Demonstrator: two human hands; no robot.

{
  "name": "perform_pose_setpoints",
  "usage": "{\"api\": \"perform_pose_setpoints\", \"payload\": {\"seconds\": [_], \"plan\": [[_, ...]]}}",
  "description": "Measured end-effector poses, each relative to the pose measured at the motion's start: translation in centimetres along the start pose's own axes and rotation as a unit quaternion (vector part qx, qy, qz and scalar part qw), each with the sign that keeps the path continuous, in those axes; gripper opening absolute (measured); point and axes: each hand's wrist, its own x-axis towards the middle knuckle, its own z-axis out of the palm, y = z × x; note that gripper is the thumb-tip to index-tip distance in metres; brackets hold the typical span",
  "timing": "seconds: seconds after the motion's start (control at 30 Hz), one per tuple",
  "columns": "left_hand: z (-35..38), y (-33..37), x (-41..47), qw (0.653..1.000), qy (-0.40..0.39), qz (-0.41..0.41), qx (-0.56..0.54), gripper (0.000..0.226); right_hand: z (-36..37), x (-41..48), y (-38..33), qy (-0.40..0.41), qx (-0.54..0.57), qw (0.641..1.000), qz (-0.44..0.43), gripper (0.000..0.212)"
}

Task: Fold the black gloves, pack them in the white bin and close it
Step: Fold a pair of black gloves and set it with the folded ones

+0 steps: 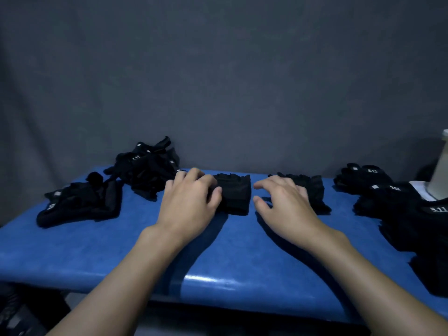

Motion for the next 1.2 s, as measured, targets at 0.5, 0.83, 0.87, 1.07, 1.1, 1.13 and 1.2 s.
{"api": "perform_pose_setpoints", "payload": {"seconds": [0.5,0.83,0.87,1.07,1.1,1.13,1.2], "plan": [[-6.4,-9.8,-2.2,0.988,-0.006,-0.153,0.02,0.032,7.1,5.5,-14.9,-0.112,0.145,0.975,-0.126,0.04],[-6.1,-11.5,-0.9,0.987,-0.012,-0.155,-0.04,0.044,9.5,7.6,-15.3,-0.153,0.089,0.979,-0.097,0.056],[-6.1,-11.5,-0.8,0.987,-0.013,-0.154,-0.041,0.044,9.6,7.8,-15.3,-0.144,0.086,0.981,-0.096,0.056],[-5.9,-11.4,-0.2,0.986,-0.006,-0.157,-0.052,0.045,9.1,7.9,-14.6,-0.091,0.088,0.986,-0.105,0.056],[-5.9,-11.3,-0.1,0.986,0.0,-0.156,-0.058,0.045,9.0,7.9,-14.5,-0.079,0.097,0.986,-0.108,0.056],[-6.0,-11.3,-0.1,0.986,0.009,-0.156,-0.066,0.045,8.8,7.8,-14.3,-0.065,0.109,0.985,-0.113,0.057],[-6.1,-11.3,0.0,0.984,0.03,-0.159,-0.08,0.045,8.4,7.7,-14.1,-0.036,0.137,0.982,-0.122,0.056]]}}
